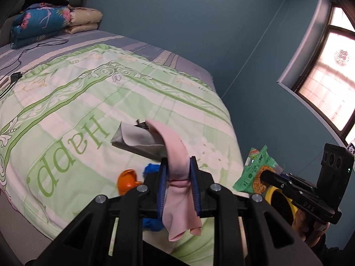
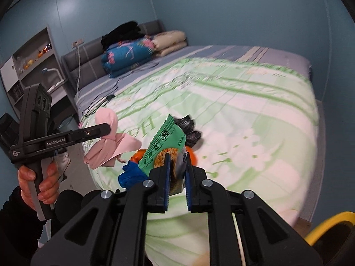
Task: Collect trash
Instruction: 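Carry the pink cloth with the left tool while the right tool carries the green packet to the bin, then open the left tool over the yellow bin while the right tool opens, dropping the green packet, then move both open tools back over the trash on the bed, then grasp the blue glove with the left tool while the right tool grasps the black plastic bag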
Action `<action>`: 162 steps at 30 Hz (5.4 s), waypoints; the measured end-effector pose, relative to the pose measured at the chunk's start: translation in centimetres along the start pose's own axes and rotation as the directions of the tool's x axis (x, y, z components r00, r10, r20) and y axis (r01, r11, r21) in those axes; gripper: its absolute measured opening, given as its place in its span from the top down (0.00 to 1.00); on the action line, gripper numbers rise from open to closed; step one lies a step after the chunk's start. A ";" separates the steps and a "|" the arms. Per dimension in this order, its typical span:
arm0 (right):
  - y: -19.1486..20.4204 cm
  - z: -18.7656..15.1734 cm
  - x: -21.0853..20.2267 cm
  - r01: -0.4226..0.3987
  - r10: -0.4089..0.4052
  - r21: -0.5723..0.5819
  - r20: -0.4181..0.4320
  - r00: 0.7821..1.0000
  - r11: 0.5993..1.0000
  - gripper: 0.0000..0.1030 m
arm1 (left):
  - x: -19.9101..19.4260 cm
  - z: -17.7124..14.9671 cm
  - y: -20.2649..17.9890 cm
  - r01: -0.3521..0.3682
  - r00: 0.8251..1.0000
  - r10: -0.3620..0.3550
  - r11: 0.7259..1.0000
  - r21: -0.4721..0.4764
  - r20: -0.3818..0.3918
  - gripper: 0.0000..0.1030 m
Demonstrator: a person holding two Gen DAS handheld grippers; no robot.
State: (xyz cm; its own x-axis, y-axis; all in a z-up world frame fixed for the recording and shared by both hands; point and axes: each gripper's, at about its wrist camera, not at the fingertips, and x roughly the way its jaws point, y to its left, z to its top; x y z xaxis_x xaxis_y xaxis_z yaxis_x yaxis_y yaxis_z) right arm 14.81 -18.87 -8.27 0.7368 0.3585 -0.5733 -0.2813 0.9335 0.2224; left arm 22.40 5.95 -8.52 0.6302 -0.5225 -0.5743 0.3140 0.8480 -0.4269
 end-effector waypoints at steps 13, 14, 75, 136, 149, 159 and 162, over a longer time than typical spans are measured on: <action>-4.2 -0.2 -10.9 0.197 -0.203 0.052 0.167 0.965 0.979 0.90 | -1.4 -0.4 -8.6 0.128 0.991 -0.133 0.985 0.113 0.035 0.82; -4.4 -0.4 -11.7 0.206 -0.213 0.058 0.174 0.961 0.977 0.90 | -1.3 -0.5 -9.5 0.135 0.990 -0.140 0.982 0.130 0.031 0.82; -21.1 -11.6 -20.6 0.525 -0.558 0.443 -0.067 0.827 0.726 0.67 | 12.6 -14.7 -32.9 0.490 0.829 -0.297 0.795 0.359 -0.474 0.56; 0.6 4.9 9.5 0.145 -0.140 -0.095 0.058 0.988 0.985 0.08 | 1.0 -6.7 2.0 -0.110 0.993 0.112 0.992 0.058 -0.030 0.08; 2.5 5.1 19.7 0.100 -0.118 -0.188 -0.089 0.989 0.977 0.08 | 4.7 -6.8 4.0 -0.077 0.991 0.077 0.997 0.002 -0.109 0.08; 2.2 5.6 24.1 0.107 -0.146 -0.225 -0.164 0.976 0.968 0.08 | 7.0 -6.9 3.5 -0.051 0.986 0.050 0.999 0.003 -0.161 0.08; 2.5 5.4 24.9 0.106 -0.153 -0.247 -0.180 0.972 0.963 0.08 | 7.5 -6.9 3.6 -0.034 0.984 0.032 0.999 -0.010 -0.174 0.08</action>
State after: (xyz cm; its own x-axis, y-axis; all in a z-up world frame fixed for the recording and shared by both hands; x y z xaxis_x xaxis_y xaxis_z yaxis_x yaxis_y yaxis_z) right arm 35.76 -7.63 -17.72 0.6486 0.2060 -0.7327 -0.3448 0.9378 -0.0416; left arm 23.38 4.47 -19.23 0.5071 -0.5025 -0.7002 0.2855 0.8645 -0.4136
